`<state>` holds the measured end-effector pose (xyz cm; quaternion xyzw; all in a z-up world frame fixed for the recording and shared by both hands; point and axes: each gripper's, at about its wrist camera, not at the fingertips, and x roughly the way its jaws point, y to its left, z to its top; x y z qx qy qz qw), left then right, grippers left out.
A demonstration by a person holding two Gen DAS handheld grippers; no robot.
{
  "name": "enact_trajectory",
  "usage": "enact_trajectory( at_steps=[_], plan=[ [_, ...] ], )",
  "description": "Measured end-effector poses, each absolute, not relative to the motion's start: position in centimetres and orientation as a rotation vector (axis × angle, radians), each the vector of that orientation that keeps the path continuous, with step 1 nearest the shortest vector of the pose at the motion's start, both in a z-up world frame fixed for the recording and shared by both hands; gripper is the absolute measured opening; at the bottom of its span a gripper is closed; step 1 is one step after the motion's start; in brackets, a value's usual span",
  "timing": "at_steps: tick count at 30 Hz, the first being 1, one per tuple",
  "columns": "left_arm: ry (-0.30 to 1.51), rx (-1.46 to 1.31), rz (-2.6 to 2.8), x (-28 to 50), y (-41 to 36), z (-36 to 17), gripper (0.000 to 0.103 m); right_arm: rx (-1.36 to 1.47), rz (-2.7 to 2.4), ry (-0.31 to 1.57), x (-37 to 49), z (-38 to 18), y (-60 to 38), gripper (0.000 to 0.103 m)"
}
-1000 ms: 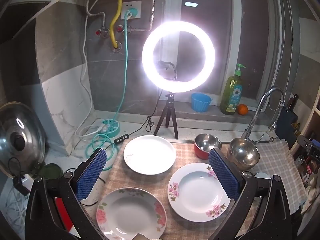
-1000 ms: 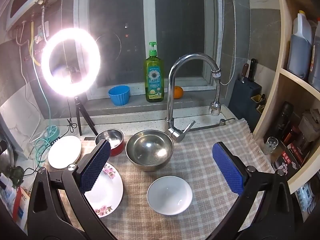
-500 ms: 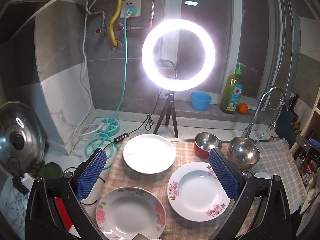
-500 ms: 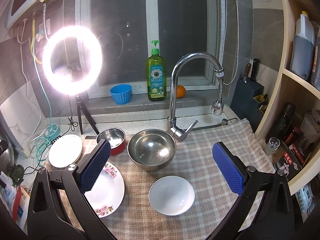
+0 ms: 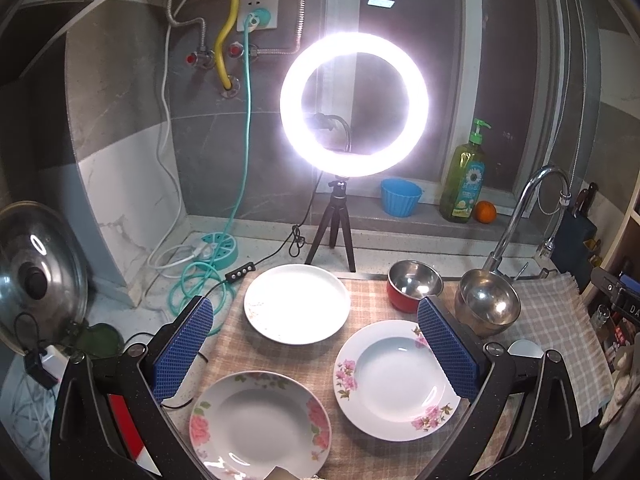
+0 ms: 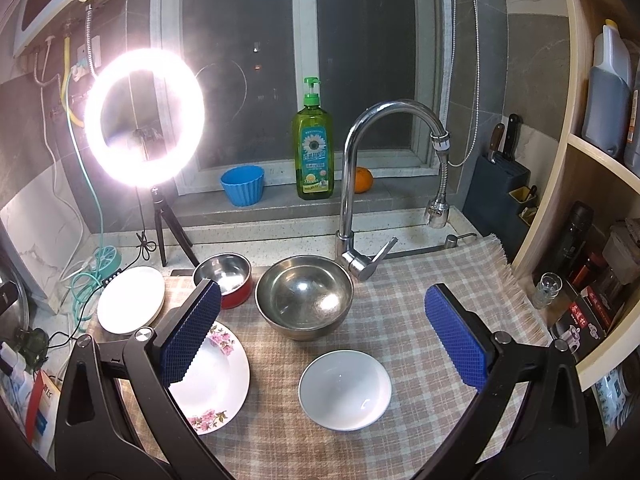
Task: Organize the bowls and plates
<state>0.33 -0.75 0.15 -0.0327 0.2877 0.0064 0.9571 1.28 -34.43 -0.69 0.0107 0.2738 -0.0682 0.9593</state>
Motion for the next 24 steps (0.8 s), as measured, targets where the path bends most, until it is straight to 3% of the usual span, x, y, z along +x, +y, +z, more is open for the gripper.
enact_trajectory(
  at_steps=[24],
  plan=[
    [0.593, -0.065, 0.005, 0.49, -1.18, 0.05, 0.102, 0.025, -0.133, 0.564, 1.42, -0.96, -34.52, 0.103]
  ],
)
